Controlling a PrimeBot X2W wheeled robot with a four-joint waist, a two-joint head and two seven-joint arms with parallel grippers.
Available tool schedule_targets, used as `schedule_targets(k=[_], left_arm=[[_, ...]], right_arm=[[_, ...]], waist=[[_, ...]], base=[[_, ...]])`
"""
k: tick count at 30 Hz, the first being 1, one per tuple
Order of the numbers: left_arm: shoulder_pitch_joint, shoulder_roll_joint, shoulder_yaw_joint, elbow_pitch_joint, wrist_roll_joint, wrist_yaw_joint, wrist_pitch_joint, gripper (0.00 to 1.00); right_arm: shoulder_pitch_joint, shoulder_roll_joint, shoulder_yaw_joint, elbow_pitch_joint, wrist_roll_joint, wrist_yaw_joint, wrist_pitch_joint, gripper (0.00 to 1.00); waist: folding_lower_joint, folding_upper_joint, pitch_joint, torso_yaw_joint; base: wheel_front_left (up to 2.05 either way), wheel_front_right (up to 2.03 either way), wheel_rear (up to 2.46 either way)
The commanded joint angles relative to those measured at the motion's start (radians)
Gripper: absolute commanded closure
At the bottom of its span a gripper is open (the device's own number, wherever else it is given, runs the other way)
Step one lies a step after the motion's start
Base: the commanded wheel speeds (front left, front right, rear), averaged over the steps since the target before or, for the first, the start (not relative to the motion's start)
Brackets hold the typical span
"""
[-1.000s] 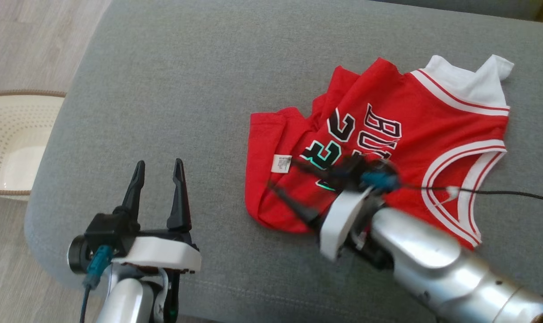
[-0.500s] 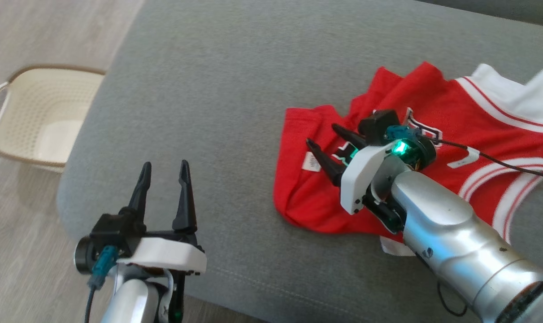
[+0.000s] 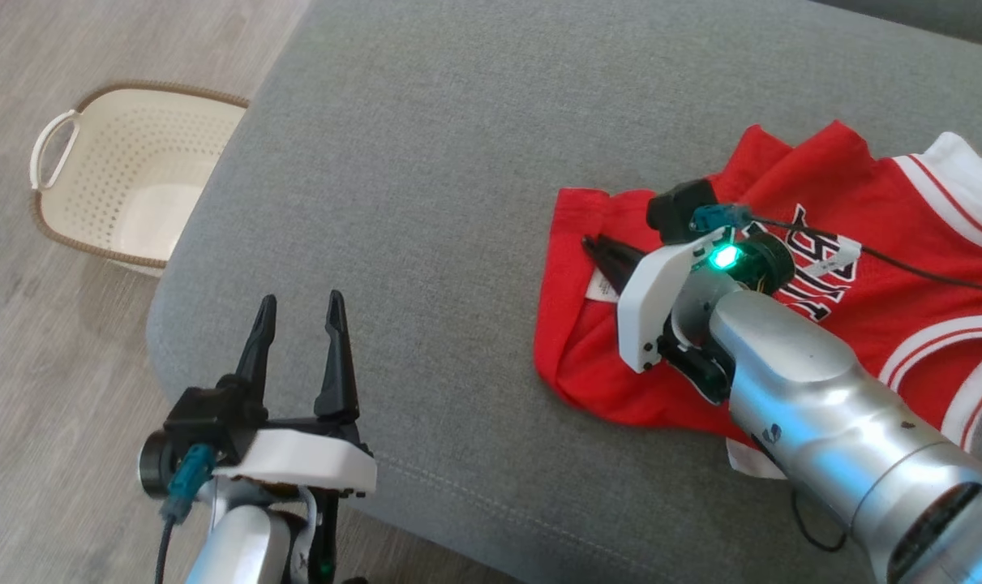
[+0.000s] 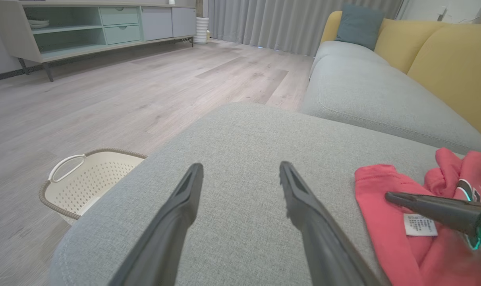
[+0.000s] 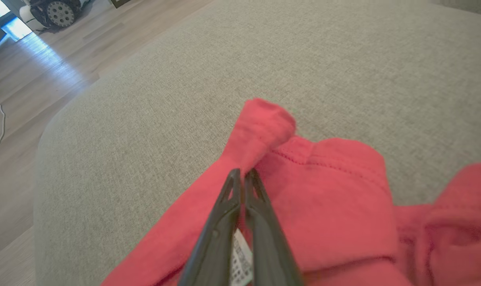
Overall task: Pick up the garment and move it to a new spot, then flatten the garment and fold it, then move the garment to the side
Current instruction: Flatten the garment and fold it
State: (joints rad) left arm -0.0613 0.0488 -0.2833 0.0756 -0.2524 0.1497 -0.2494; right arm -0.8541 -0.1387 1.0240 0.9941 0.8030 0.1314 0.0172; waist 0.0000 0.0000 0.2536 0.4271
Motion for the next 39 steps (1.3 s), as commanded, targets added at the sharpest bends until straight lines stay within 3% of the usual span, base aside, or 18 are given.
schedule_targets(k=[1,6,11,12,13,14,24,29,39], left_arm=[[-0.019,0.001,0.025,-0.032,-0.005,0.003,-0.012,0.00],[-0.022,0.001,0.022,-0.031,-0.009,0.008,-0.012,0.00],[-0.023,0.001,0.024,-0.030,-0.009,0.009,-0.012,0.00],[-0.023,0.001,0.023,-0.029,-0.009,0.009,-0.012,0.00],[-0.023,0.001,0.023,-0.028,-0.008,0.009,-0.012,0.00],[-0.022,0.001,0.022,-0.026,-0.007,0.009,-0.012,0.00],[0.007,0.001,0.034,-0.014,0.015,-0.002,-0.012,0.00],[0.022,0.003,0.044,-0.013,0.028,-0.010,-0.012,0.00],[0.027,0.003,0.045,-0.016,0.036,-0.018,-0.012,0.00]], right_arm=[[-0.024,0.025,0.009,-0.015,0.008,-0.001,-0.017,1.00],[-0.049,0.047,0.073,-0.055,0.015,-0.001,-0.069,1.00],[-0.049,0.064,0.182,-0.179,0.068,-0.001,-0.066,1.00],[-0.051,0.064,0.201,-0.199,0.074,-0.001,-0.067,0.70],[-0.051,0.064,0.211,-0.211,0.085,-0.001,-0.069,0.14],[-0.050,0.065,0.219,-0.221,0.095,-0.001,-0.074,0.00],[-0.056,0.033,0.248,-0.235,0.116,-0.001,-0.156,0.00],[-0.068,-0.012,0.249,-0.154,0.095,-0.001,-0.174,0.00],[-0.108,-0.116,0.232,0.013,0.076,-0.001,-0.109,0.00]], waist=[[0.0000,0.0000,0.005,0.005],[0.0000,0.0000,0.007,0.010],[0.0000,0.0000,0.005,0.004],[0.0000,0.0000,0.003,0.002],[0.0000,0.0000,0.001,0.000],[0.0000,0.0000,-0.003,-0.003],[0.0000,0.0000,-0.057,-0.061],[0.0000,0.0000,-0.083,-0.110],[0.0000,0.0000,-0.081,-0.159]], base=[[0.00,0.00,0.00],[0.00,0.00,0.00],[0.00,0.00,0.00],[0.00,0.00,0.00],[0.00,0.00,0.00],[0.00,0.00,0.00],[0.00,0.00,0.00],[0.00,0.00,0.00],[0.00,0.00,0.00]])
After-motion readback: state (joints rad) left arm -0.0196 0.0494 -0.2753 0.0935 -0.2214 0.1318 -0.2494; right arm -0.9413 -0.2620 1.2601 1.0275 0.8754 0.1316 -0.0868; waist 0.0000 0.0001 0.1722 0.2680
